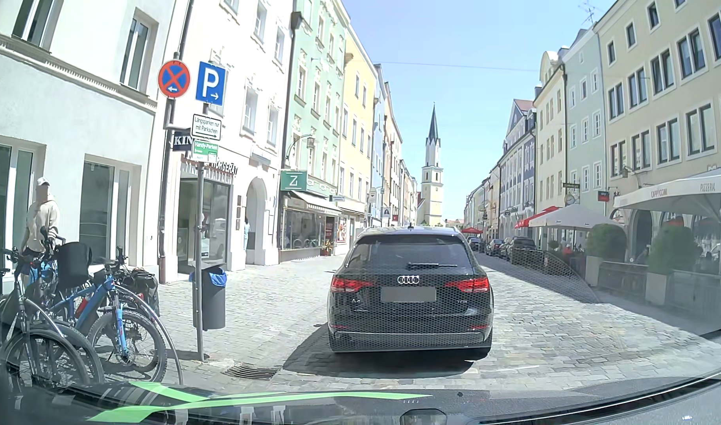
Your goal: Follow the waypoints while adhering to traffic rules and regulations
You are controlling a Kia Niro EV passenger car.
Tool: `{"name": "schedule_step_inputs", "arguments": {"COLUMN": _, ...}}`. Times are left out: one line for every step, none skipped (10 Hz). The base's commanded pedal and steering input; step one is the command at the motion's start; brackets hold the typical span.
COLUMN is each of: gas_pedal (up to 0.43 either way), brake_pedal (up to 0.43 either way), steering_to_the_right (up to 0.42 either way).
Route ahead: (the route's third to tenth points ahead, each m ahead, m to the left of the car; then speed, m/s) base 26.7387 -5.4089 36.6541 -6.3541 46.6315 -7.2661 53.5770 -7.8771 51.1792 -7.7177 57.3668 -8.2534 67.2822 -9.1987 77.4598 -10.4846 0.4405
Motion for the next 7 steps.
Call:
{"name": "schedule_step_inputs", "arguments": {"gas_pedal": 0.0, "brake_pedal": 0.159, "steering_to_the_right": 0.127}}
{"name": "schedule_step_inputs", "arguments": {"gas_pedal": 0.0, "brake_pedal": 0.14, "steering_to_the_right": 0.127}}
{"name": "schedule_step_inputs", "arguments": {"gas_pedal": 0.0, "brake_pedal": 0.128, "steering_to_the_right": 0.127}}
{"name": "schedule_step_inputs", "arguments": {"gas_pedal": 0.0, "brake_pedal": 0.128, "steering_to_the_right": 0.127}}
{"name": "schedule_step_inputs", "arguments": {"gas_pedal": 0.0, "brake_pedal": 0.122, "steering_to_the_right": 0.127}}
{"name": "schedule_step_inputs", "arguments": {"gas_pedal": 0.0, "brake_pedal": 0.134, "steering_to_the_right": 0.127}}
{"name": "schedule_step_inputs", "arguments": {"gas_pedal": 0.0, "brake_pedal": 0.134, "steering_to_the_right": 0.127}}
